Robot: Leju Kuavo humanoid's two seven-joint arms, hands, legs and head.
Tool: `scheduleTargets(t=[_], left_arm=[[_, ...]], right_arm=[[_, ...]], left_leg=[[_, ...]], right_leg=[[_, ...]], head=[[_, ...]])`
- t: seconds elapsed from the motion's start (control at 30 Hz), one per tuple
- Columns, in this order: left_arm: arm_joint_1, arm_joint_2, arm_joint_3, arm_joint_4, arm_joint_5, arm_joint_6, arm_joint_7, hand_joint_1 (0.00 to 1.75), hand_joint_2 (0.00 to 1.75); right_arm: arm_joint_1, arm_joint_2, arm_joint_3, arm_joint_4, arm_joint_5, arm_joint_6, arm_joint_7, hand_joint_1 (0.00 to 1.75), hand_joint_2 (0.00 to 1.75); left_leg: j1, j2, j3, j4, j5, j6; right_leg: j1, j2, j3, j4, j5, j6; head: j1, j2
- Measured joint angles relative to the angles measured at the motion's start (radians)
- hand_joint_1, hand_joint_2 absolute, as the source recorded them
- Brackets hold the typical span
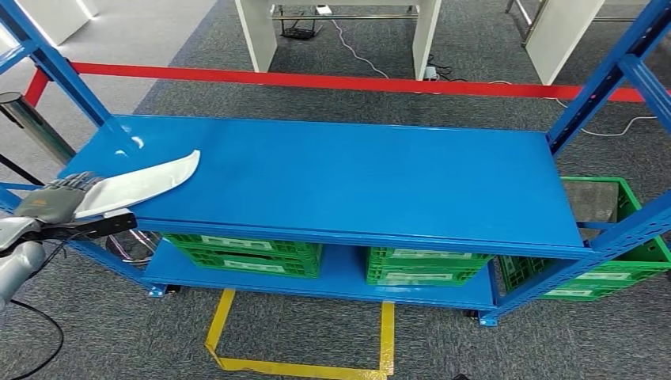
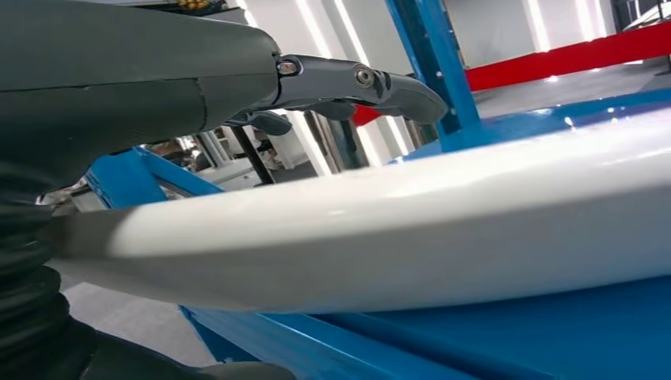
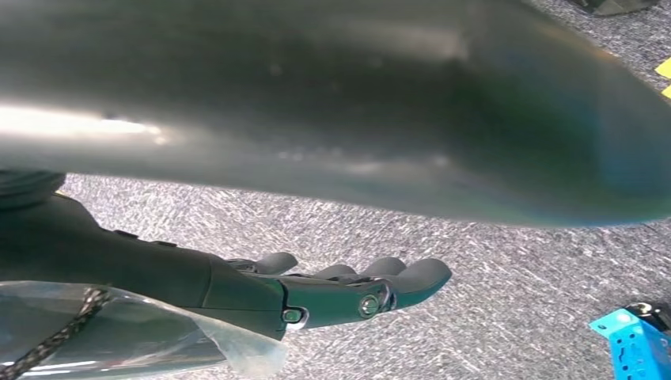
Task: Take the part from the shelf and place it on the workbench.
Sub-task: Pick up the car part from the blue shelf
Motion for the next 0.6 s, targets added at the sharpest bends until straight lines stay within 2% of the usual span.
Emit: scheduleTargets(t=[0.6], left_arm=[[-0.041,-0.044,0.005,0.04,-0.022,0.042,0.021,0.0,1.75]], right_arm=[[-0.001,0.001,-0.001,0.0,0.018,0.002,-0.001,0.0,0.0]], left_leg=[[0.0,0.0,0.0,0.0,0.0,0.0]], right_leg=[[0.0,0.0,0.0,0.0,0.0,0.0]], head=[[0.0,0.0]])
